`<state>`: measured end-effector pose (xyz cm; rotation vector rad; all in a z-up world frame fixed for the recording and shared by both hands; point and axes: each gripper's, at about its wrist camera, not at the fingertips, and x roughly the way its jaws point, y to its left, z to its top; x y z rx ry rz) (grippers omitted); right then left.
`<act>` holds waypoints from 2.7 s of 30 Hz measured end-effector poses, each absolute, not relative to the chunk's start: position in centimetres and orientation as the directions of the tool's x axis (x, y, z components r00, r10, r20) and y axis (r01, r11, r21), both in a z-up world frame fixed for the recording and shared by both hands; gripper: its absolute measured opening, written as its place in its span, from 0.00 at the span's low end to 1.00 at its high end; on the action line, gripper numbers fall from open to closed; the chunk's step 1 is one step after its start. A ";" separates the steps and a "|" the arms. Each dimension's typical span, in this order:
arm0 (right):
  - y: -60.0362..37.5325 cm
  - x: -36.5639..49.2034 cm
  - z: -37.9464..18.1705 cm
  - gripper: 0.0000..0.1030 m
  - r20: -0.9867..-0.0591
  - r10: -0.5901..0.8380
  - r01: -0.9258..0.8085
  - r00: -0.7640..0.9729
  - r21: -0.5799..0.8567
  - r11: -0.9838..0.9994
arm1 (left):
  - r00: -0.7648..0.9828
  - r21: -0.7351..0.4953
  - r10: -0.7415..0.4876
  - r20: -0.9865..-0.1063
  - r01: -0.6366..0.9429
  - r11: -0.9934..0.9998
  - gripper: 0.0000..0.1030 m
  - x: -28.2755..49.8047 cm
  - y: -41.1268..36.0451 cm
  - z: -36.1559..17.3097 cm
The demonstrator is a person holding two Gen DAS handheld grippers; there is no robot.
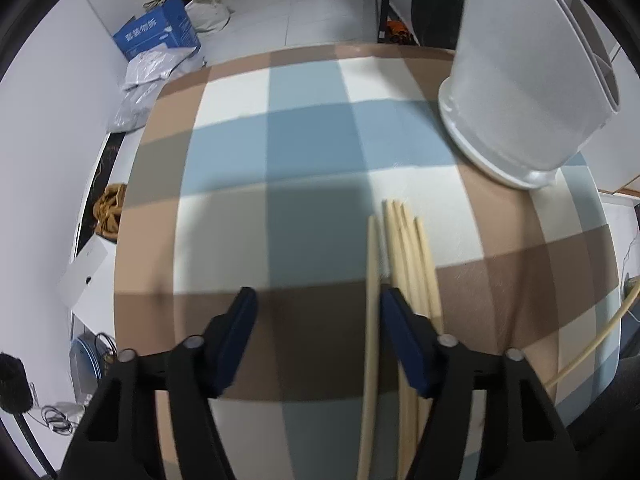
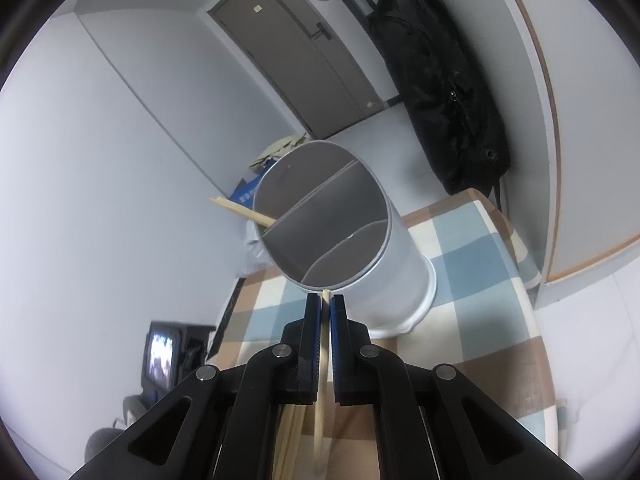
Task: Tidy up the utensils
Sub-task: 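Grasp a chopstick with the left tool while the right tool holds its chopstick, then carry both held chopsticks up over the white utensil holder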
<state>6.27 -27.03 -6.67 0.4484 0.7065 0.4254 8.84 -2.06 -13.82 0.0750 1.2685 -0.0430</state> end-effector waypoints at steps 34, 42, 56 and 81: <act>-24.0 5.5 -5.0 0.04 -0.480 0.528 -0.338 0.701 0.427 0.838 | 0.633 -0.252 -0.225 -0.740 0.049 0.967 0.00 6.2 0.8 -4.8; -22.1 3.5 -4.0 0.04 -0.442 0.502 -0.388 0.743 0.326 0.862 | 0.730 -0.247 -0.230 -0.643 0.087 0.965 0.00 3.3 1.3 -2.1; -21.0 1.1 -2.6 0.03 -0.396 0.455 -0.392 0.798 0.232 0.890 | 0.773 -0.247 -0.265 -0.577 0.144 0.958 0.00 1.7 1.4 0.9; -25.2 7.1 12.7 0.03 -0.253 0.419 -0.414 0.872 0.075 0.907 | 0.784 -0.327 -0.409 -0.468 0.276 0.904 0.00 6.1 -2.4 11.2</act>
